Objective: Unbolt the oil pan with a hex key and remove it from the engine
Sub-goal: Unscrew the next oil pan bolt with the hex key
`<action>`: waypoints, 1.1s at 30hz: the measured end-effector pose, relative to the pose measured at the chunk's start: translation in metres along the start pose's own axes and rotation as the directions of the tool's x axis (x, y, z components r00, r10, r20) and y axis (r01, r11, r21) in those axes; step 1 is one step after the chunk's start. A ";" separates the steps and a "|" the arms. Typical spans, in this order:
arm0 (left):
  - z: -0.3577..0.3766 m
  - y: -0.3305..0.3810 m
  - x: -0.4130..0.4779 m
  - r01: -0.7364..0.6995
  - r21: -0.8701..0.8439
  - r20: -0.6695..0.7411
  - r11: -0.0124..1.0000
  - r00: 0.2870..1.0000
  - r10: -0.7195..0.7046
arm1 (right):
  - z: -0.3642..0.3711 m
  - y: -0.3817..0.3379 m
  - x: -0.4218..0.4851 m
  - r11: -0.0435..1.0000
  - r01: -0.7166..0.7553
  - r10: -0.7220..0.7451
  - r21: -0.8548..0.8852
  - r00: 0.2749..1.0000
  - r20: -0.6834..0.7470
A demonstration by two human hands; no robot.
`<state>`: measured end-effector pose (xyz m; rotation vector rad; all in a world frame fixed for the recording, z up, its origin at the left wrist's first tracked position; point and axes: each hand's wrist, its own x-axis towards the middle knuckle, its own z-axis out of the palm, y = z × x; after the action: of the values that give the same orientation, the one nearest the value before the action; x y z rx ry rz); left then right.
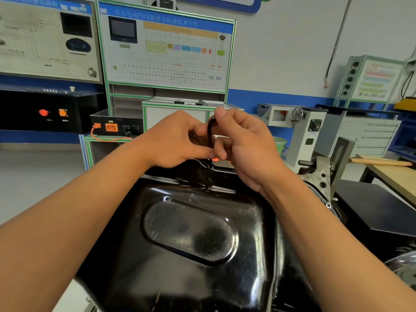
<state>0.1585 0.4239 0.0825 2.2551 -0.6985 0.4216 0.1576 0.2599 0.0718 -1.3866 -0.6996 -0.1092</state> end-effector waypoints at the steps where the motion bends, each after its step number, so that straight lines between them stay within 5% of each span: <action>1: 0.000 0.000 0.000 0.010 0.010 -0.017 1.000 1.000 -0.010 | 0.001 0.000 0.000 1.000 0.004 -0.004 -0.018 1.000 0.008; 8: 0.005 0.009 -0.003 -0.003 0.000 0.057 1.000 0.998 0.003 | 0.009 -0.003 0.004 0.984 -0.078 0.073 -0.159 0.997 -0.036; 16: 0.006 0.009 -0.001 0.005 0.016 0.077 1.000 0.997 -0.007 | 0.007 -0.001 0.002 0.990 -0.092 0.085 -0.109 0.994 -0.074; 33: 0.004 0.012 -0.002 -0.011 0.032 0.098 0.999 0.995 0.008 | 0.007 -0.002 -0.006 0.957 0.047 -0.060 -0.288 0.998 -0.035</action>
<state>0.1503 0.4146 0.0859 2.3161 -0.7580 0.3313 0.1495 0.2641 0.0707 -1.6376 -0.7046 -0.2929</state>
